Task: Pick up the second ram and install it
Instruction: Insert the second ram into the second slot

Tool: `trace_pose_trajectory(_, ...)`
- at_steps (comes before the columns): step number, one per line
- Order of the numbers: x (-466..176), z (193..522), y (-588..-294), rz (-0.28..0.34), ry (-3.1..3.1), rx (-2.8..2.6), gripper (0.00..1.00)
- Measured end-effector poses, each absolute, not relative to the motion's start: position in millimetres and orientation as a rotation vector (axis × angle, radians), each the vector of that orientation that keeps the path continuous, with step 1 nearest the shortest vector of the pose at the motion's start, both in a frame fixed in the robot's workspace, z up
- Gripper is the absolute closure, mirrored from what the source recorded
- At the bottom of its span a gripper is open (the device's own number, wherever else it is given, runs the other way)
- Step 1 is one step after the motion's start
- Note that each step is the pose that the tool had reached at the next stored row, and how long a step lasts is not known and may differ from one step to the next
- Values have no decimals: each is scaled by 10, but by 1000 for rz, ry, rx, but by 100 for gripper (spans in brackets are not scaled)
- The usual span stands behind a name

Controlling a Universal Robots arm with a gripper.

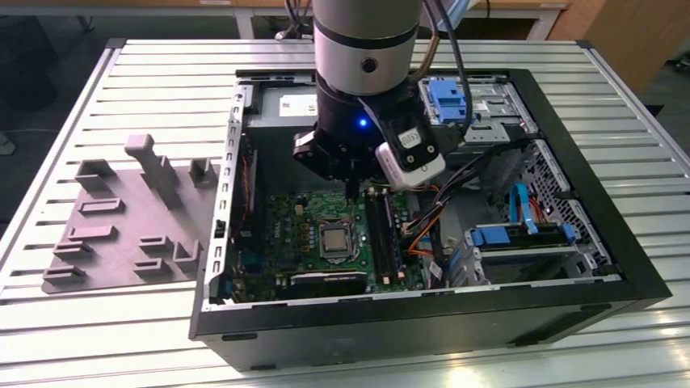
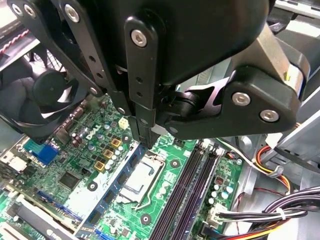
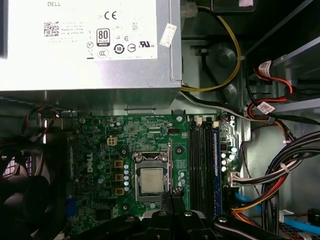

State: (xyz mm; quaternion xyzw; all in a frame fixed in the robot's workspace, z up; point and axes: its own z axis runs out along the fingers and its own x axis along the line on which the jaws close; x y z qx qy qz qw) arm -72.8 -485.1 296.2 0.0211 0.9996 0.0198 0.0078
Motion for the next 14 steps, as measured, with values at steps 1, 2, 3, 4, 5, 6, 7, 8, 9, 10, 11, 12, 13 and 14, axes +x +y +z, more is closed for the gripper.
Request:
trace_pose_trajectory(1, -728, 2954, -4851, 62, 3125, 66, 88)
trace_pose_trajectory(2, -728, 2945, -4851, 62, 3125, 66, 88)
trace_pose_trajectory(3, -728, 2936, -4851, 62, 3125, 66, 88)
trace_pose_trajectory(4, -728, 2927, -4851, 62, 3125, 66, 88)
trace_pose_trajectory(5, -728, 2919, -4851, 62, 3125, 66, 88)
trace_pose_trajectory(6, -728, 2911, -4851, 62, 3125, 66, 88)
trace_pose_trajectory(7, -728, 2903, -4851, 62, 3125, 66, 88)
trace_pose_trajectory(8, -728, 2895, -4851, 62, 3125, 66, 88)
trace_pose_trajectory(9, -728, 2886, -4851, 62, 3125, 66, 88)
trace_pose_trajectory(10, -728, 2878, -4851, 62, 3125, 66, 88)
trace_pose_trajectory(11, -728, 2871, -4851, 62, 3125, 66, 88)
trace_pose_trajectory(12, -728, 2865, -4851, 62, 3125, 66, 88)
trace_pose_trajectory(13, -728, 2858, -4851, 62, 3125, 66, 88)
trace_pose_trajectory(14, -728, 2849, -4851, 62, 3125, 66, 88)
